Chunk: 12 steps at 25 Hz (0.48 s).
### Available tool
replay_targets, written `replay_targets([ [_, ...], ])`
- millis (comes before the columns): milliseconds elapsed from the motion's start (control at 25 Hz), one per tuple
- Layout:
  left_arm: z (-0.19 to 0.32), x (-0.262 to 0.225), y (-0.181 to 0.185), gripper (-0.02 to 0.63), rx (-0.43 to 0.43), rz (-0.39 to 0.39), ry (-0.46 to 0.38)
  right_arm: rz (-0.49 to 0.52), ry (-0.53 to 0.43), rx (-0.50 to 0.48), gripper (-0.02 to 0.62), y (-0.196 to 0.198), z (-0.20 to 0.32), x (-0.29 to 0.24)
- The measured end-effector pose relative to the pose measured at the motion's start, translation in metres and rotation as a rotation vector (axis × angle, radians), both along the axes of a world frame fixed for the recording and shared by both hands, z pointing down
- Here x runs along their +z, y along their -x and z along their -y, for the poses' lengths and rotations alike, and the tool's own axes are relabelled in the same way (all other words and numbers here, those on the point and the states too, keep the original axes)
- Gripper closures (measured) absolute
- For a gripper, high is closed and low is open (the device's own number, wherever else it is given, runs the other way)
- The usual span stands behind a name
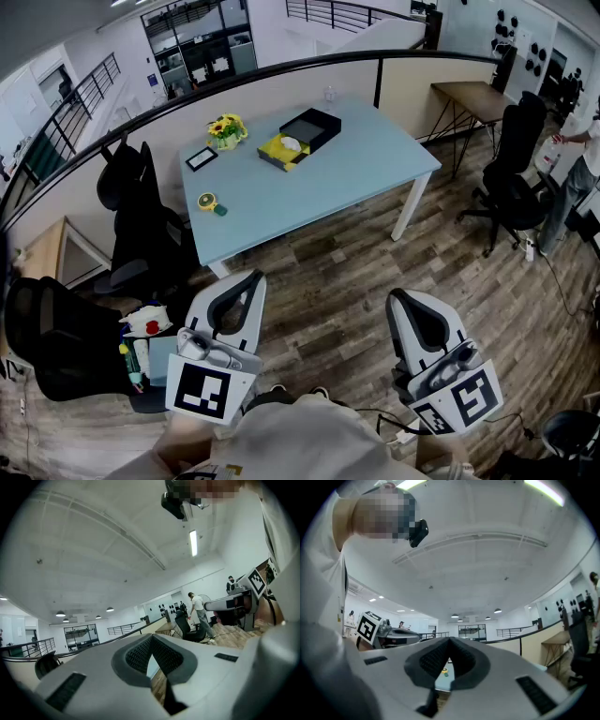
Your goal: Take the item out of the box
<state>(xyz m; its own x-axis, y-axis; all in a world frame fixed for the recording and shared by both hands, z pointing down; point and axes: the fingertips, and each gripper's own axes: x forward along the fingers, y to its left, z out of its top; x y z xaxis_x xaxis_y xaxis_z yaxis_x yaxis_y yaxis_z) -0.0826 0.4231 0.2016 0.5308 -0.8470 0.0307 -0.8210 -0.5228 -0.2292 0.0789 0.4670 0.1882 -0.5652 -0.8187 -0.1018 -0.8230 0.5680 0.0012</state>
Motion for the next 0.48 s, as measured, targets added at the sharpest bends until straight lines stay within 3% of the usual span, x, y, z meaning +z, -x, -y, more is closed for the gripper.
replay_targets([
  [320,-0.01,0.006,-0.007,0.603,0.031,0.018,0.006,0.034,0.008,0.019,0.592,-0.005,-0.008,0.001],
  [480,-0.015,-0.001,0.005,0.603,-0.025,-0.05,-0.011,0.016,0.006,0.007,0.592,-0.001,-0.014,0.003],
])
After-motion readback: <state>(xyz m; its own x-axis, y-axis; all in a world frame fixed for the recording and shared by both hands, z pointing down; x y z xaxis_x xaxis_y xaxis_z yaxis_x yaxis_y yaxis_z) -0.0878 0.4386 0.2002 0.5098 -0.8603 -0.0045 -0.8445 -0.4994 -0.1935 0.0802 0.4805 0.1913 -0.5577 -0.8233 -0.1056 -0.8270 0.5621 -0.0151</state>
